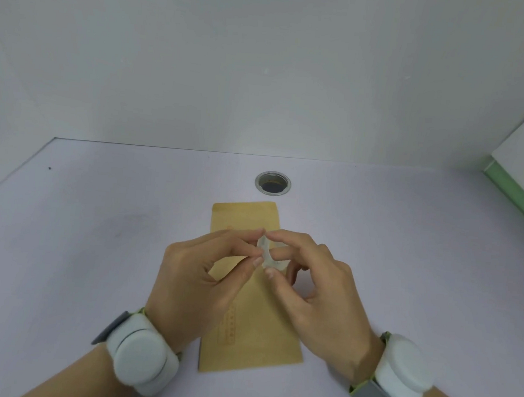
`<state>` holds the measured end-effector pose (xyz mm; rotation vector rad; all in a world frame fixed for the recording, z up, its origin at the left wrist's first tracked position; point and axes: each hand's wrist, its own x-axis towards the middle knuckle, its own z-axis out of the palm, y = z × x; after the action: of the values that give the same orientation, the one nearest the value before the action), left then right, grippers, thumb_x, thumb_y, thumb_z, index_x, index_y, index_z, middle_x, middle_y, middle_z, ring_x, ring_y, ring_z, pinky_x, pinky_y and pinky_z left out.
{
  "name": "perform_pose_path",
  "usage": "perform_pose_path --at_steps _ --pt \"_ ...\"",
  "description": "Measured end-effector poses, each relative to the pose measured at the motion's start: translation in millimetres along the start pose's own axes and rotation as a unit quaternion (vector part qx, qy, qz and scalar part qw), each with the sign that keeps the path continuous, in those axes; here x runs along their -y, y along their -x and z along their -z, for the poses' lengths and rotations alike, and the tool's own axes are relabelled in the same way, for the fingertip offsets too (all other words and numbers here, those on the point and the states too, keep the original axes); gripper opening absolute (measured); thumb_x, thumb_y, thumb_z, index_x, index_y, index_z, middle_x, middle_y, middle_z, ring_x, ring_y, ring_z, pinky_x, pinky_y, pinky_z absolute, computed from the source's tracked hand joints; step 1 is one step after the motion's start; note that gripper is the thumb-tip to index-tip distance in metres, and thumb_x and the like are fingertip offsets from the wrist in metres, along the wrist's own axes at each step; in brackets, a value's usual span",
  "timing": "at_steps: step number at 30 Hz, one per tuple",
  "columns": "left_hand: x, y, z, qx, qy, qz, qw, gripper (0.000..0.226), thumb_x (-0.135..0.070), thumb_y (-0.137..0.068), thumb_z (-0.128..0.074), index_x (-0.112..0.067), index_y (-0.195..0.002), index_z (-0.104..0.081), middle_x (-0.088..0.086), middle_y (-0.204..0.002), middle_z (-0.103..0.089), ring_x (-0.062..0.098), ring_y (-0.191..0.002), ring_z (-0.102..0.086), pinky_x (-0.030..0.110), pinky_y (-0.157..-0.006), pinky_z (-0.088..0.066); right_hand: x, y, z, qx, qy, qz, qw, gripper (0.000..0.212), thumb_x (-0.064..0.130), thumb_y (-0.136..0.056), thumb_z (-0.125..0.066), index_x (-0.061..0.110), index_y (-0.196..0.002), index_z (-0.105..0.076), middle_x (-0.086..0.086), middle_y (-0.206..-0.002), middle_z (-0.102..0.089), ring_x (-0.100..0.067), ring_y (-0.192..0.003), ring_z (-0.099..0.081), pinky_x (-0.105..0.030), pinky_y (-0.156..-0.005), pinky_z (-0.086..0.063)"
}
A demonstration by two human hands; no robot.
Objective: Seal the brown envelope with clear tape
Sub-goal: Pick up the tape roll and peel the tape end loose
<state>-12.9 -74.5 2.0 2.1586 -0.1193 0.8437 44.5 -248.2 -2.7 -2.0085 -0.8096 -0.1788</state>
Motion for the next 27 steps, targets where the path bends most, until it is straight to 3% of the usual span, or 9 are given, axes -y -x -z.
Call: perform_pose_path --at_steps 7,12,14,16,20,27 --pt "-2.7 -0.1 0.5 0.046 0.025 0.031 0.998 0.007 -0.011 -0.086 -0.073 -0.018 -0.086 -0.072 -0.018 -0.109 -0.076 -0.001 -0.103 -0.072 0.028 -0.092 -0.056 -1.3 0.0 1.5 0.012 -0.005 -0.010 1.000 0.045 0.025 -0.090 -0.070 0.047 -0.126 -0.054 0.014 -0.094 -0.069 -0.009 -0.082 -0.063 -0.032 -0.083 -0.050" --pt "-1.6 -0.1 2.2 0.035 0.031 0.059 0.997 0.021 -0.021 -0.084 -0.076 -0.024 -0.105 -0.075 -0.021 -0.109 -0.076 -0.004 -0.099 -0.072 0.020 -0.089 -0.056 0.6 -0.2 2.6 0.009 -0.005 -0.006 1.000 0.052 0.022 -0.090 -0.070 0.056 -0.124 -0.051 0.021 -0.095 -0.066 -0.009 -0.080 -0.063 -0.031 -0.082 -0.051" --pt "0.6 -0.9 1.2 0.015 0.016 0.031 0.999 0.018 -0.018 -0.082 -0.079 -0.018 -0.100 -0.080 -0.014 -0.108 -0.077 -0.002 -0.097 -0.073 0.019 -0.087 -0.056 1.1 -0.6 3.2 0.008 -0.002 -0.006 1.000 0.059 0.020 -0.089 -0.072 0.062 -0.121 -0.048 0.024 -0.094 -0.066 -0.006 -0.080 -0.063 -0.029 -0.082 -0.052" --pt "2.4 -1.6 0.4 -0.003 -0.003 0.004 1.000 0.011 -0.015 -0.080 -0.082 -0.013 -0.092 -0.082 -0.008 -0.103 -0.077 -0.001 -0.095 -0.073 0.016 -0.085 -0.055 -0.7 -0.5 2.5 0.008 -0.008 -0.011 1.000 0.053 0.020 -0.088 -0.074 0.055 -0.121 -0.050 0.022 -0.094 -0.068 -0.004 -0.079 -0.063 -0.031 -0.081 -0.053" --pt "2.1 -2.7 1.8 -0.009 0.000 0.001 1.000 0.005 -0.011 -0.079 -0.083 -0.012 -0.084 -0.083 -0.008 -0.095 -0.077 -0.001 -0.090 -0.072 0.011 -0.083 -0.051 -1.7 -0.9 0.9 0.006 -0.017 -0.023 1.000 0.051 0.024 -0.087 -0.076 0.048 -0.123 -0.050 0.021 -0.094 -0.069 -0.011 -0.075 -0.064 -0.032 -0.079 -0.053" --pt "1.2 -3.7 2.7 0.010 -0.002 0.005 1.000 0.007 -0.006 -0.080 -0.082 -0.012 -0.079 -0.079 -0.009 -0.090 -0.075 0.002 -0.087 -0.072 0.013 -0.080 -0.051 -2.7 -1.8 0.8 0.008 -0.025 -0.025 0.999 0.052 0.026 -0.085 -0.078 0.048 -0.124 -0.050 0.021 -0.092 -0.069 -0.012 -0.073 -0.063 -0.031 -0.078 -0.053"
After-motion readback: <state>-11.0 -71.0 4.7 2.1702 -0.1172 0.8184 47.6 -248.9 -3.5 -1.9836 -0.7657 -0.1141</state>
